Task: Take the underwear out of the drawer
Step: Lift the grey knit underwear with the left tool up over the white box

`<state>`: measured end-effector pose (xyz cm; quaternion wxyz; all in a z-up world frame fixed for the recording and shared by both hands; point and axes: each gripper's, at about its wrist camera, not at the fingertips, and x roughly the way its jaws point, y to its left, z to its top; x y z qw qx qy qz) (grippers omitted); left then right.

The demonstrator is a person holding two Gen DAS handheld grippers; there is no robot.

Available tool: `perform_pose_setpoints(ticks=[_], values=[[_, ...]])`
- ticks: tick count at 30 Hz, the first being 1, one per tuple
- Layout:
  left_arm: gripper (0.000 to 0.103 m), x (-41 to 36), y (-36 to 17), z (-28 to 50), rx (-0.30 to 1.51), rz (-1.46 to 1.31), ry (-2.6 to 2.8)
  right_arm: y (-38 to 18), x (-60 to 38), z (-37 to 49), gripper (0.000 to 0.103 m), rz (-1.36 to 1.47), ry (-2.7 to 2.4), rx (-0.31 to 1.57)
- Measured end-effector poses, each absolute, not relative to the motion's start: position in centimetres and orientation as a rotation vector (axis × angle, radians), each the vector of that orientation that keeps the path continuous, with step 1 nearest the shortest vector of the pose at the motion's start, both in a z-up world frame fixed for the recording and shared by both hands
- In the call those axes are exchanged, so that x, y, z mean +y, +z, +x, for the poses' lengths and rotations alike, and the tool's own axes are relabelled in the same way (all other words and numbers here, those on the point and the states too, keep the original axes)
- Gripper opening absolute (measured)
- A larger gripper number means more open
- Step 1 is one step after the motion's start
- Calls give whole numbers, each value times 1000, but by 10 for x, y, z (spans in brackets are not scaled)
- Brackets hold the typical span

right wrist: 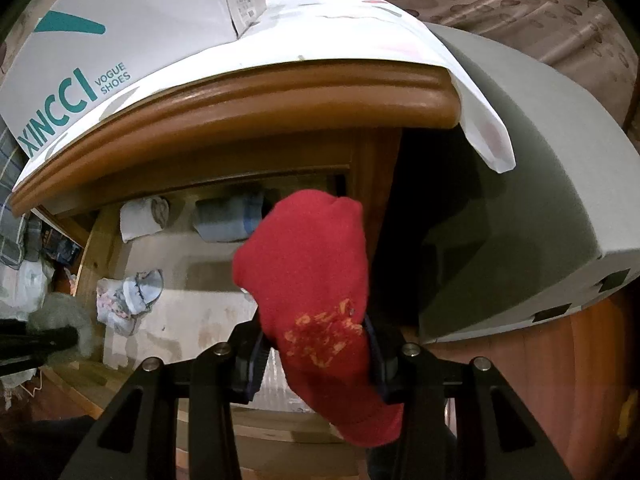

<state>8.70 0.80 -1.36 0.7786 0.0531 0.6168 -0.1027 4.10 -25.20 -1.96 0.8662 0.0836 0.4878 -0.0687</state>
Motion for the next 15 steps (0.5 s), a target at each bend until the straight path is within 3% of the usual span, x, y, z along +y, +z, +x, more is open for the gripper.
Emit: perform_pose_setpoints(ticks=[15], values=[[30,20,121,53,961,155,-343,-26,-249,43,42,146,-141,1028]])
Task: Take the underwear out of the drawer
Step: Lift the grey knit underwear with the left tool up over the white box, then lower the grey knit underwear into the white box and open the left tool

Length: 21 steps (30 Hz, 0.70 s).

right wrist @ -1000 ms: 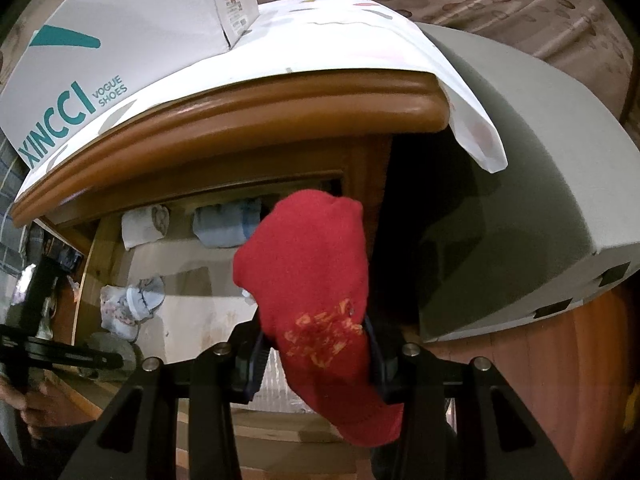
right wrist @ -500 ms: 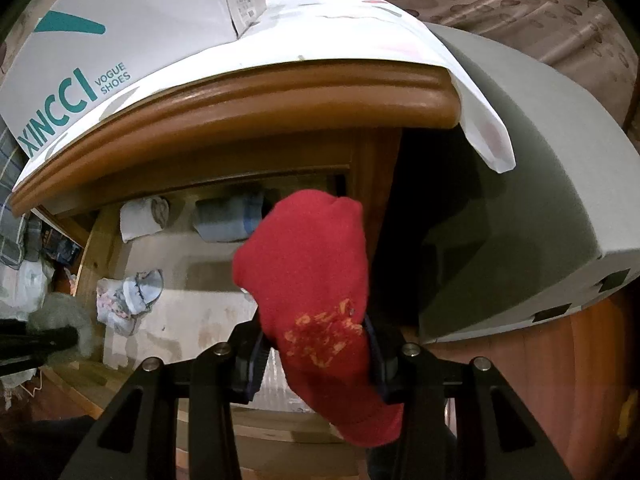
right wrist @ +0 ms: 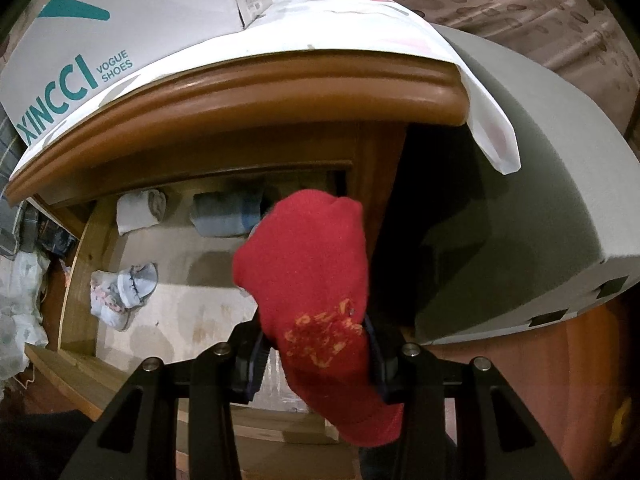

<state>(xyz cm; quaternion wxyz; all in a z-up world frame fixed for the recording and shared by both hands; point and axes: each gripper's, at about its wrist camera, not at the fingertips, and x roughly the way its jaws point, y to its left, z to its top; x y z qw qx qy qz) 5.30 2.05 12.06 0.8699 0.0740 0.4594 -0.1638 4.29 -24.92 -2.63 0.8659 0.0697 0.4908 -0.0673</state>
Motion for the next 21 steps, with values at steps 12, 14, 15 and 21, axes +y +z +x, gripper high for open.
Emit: perform_pose_setpoints(ticks=[12,14,15,21], values=[[31,11,245,116,786,90,-380,-25,-250,42,42,151,-140,1020],[31,2,251,131,786,94,-375,-25,-250,42,42,150,-143,1021],[31,-2,251,139,793,103,-387,-25,-251,42,42,152,-142,1020],[31,-26,241,178,842,107,-387,-26,-252,43,42,155,-147,1022]])
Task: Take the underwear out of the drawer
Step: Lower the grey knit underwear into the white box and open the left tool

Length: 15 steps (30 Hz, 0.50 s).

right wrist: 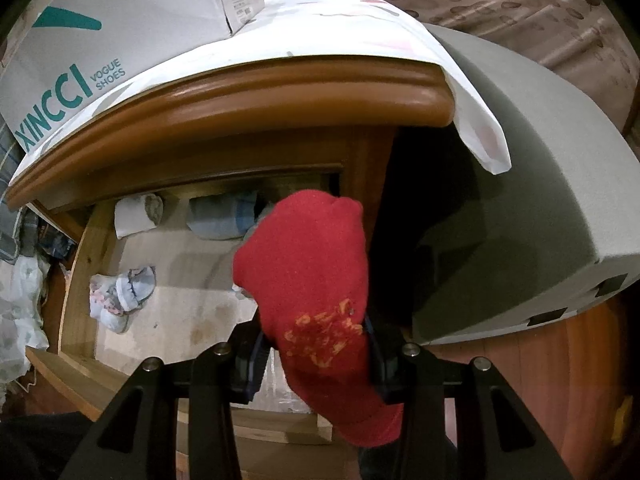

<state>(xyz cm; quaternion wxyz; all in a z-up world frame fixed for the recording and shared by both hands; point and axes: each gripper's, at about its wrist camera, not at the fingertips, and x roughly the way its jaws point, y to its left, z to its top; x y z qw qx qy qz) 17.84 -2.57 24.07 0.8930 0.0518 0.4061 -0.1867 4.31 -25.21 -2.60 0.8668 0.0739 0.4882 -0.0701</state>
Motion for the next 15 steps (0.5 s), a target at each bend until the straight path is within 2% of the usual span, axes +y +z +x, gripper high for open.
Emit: perform_pose_setpoints(ticks=[15], values=[[32,-66,187,240,946,200,-330,-28,-252,44,42,154,-143,1031]])
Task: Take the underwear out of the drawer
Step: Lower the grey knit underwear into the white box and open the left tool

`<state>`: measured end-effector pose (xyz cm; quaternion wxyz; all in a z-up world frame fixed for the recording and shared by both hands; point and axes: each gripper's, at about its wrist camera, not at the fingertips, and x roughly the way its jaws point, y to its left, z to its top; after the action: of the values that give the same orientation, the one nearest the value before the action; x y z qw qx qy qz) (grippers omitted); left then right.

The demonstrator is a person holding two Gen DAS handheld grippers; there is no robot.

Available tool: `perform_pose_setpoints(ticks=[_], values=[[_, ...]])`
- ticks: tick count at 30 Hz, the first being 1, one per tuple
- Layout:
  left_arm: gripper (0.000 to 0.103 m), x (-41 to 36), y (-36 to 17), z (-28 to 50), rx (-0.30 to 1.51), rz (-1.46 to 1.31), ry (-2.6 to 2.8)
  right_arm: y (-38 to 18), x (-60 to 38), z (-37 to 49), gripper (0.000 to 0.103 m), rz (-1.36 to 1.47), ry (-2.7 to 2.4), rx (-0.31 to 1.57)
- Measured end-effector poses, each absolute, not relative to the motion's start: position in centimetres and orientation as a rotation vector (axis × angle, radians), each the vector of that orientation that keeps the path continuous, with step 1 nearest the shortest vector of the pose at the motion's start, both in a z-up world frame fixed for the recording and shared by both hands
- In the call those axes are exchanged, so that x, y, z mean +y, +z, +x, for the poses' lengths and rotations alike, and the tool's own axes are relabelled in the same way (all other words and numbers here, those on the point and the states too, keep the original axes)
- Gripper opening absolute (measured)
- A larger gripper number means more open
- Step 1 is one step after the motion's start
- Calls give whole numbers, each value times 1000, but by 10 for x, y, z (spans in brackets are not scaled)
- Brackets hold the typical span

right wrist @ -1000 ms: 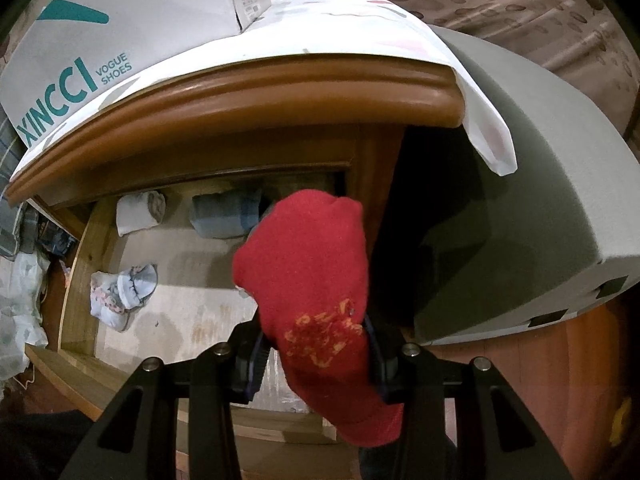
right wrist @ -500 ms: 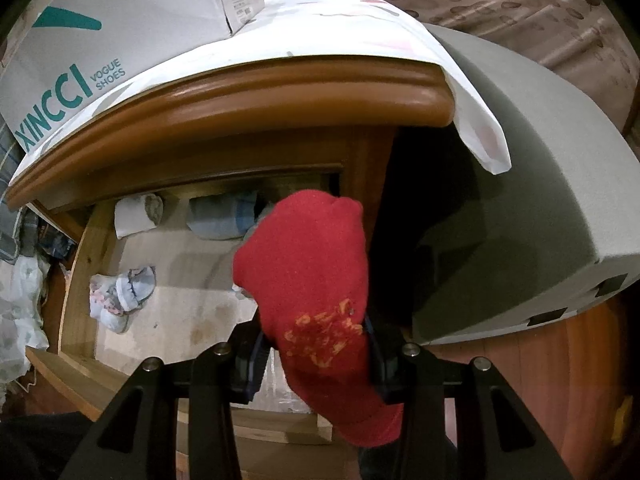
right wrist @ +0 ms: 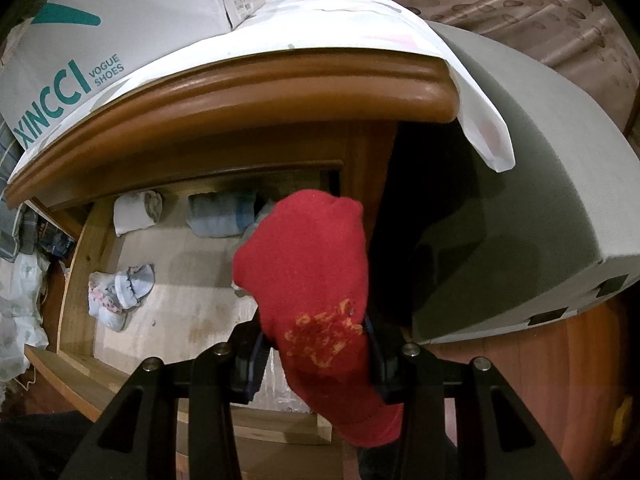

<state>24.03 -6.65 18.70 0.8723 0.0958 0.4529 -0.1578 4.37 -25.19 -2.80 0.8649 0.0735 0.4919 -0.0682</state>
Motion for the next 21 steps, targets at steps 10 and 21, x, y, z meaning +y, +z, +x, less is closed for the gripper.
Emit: perform_pose_setpoints(ticks=[10,21], values=[[40,-70,160,247,1008,208,-311,-30,-252,45,42,154,-138,1045],[74,-70,167,237,963,231,-313,-30,-251,48,42,140,-131,1050]])
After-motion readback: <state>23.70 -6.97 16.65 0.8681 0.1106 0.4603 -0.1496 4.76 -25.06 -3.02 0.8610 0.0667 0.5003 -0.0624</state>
